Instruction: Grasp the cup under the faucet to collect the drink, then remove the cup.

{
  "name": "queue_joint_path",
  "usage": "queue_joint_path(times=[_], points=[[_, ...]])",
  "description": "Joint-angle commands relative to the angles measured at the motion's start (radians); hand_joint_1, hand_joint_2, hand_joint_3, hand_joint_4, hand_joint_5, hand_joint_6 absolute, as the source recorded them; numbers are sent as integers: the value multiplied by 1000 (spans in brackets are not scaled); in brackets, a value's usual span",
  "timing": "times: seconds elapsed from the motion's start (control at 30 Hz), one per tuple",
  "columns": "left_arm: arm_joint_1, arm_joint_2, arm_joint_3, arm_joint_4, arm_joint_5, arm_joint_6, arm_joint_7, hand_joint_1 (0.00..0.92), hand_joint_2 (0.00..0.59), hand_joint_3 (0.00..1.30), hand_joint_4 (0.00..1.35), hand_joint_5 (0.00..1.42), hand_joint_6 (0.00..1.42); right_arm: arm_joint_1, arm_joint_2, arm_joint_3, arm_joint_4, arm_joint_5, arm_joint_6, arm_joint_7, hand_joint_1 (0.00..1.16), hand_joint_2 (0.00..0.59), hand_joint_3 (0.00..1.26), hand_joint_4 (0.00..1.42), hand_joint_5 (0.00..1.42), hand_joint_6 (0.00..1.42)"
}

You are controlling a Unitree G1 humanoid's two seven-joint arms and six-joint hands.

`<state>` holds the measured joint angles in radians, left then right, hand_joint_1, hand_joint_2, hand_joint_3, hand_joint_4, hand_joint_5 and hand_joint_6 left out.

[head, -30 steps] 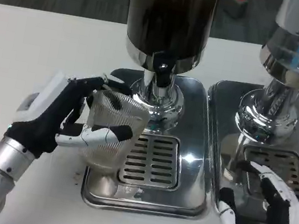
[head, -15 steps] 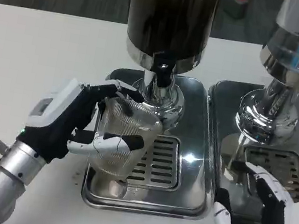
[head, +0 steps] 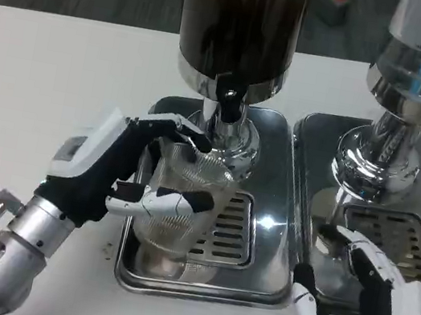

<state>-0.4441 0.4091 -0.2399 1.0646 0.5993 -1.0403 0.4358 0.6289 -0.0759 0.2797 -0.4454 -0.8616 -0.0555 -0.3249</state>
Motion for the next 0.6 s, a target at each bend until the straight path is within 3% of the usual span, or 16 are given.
queue_joint_path(times=[0.03, 0.6], points=[[-39, -12, -10, 14, 1, 2, 34, 459, 74, 586, 736, 960, 1370, 0, 5, 2, -20, -3, 10, -7, 368, 408, 326, 234, 236, 336], [-51, -3, -36, 11, 32, 11, 89, 459, 74, 582, 736, 951, 1370, 3, 0, 2, -21, 5, 8, -4, 367, 408, 326, 234, 236, 324]])
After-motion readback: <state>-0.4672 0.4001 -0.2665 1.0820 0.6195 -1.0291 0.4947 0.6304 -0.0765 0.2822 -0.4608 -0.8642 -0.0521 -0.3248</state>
